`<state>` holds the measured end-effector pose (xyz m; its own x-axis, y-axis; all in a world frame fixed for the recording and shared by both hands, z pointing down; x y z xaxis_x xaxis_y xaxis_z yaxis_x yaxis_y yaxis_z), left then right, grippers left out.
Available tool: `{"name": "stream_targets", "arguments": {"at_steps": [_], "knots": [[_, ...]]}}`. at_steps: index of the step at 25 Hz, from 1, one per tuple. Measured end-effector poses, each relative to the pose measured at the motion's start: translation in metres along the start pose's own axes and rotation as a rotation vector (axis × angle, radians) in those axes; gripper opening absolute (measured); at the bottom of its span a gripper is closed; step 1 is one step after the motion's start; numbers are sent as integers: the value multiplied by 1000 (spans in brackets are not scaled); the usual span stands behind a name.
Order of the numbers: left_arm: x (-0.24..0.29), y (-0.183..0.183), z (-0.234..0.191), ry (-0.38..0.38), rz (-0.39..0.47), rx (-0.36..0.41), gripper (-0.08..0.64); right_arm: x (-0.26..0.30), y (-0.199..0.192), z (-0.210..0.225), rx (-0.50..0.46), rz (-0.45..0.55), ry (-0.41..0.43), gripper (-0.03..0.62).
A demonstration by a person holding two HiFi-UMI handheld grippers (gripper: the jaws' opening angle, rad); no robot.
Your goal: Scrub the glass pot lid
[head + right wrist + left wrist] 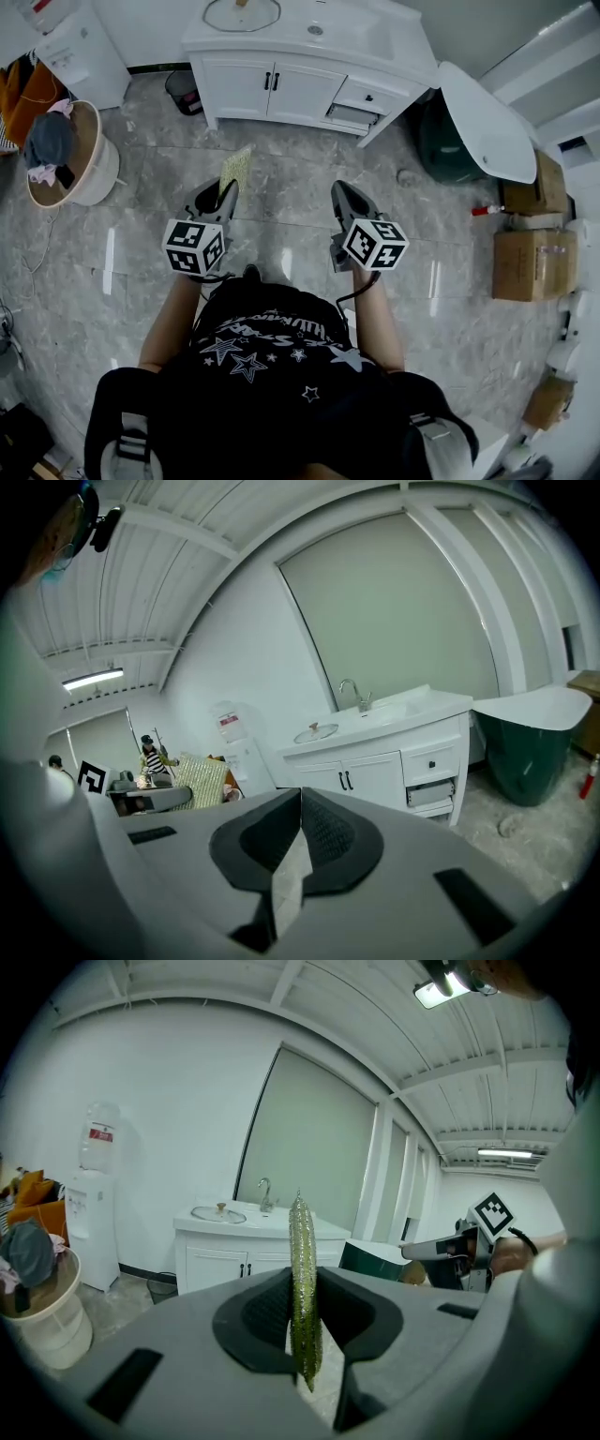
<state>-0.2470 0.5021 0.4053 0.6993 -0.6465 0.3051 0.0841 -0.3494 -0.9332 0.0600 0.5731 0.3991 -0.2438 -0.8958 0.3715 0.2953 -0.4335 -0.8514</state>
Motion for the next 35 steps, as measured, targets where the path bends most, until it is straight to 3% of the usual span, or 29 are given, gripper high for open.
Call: {"name": "stream_targets", "arguments": {"at_steps": [8, 18, 26, 35], "knots": [[5, -1, -49, -15, -14, -17, 71, 45, -1, -14, -8, -35, -27, 9], [22, 4, -80, 32, -2, -38, 71, 101, 13, -10, -25, -51, 24, 9], [79, 27, -105, 84, -8, -38, 71, 169, 48, 31, 0, -38, 68, 9], [179, 76, -125, 136, -9, -51, 71, 243, 108, 108, 41, -60, 98, 9]]}}
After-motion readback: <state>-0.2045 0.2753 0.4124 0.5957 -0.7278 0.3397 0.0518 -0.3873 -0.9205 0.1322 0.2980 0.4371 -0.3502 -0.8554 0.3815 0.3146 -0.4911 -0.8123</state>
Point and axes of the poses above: the fingertips, and each gripper's own axes: x forward along the fingers, z to its right, y out of its top, the point moved 10 cm from there along -x, backward along the fingers, and after that the axes turned 2 degrees about x, right-handed, at the moved point
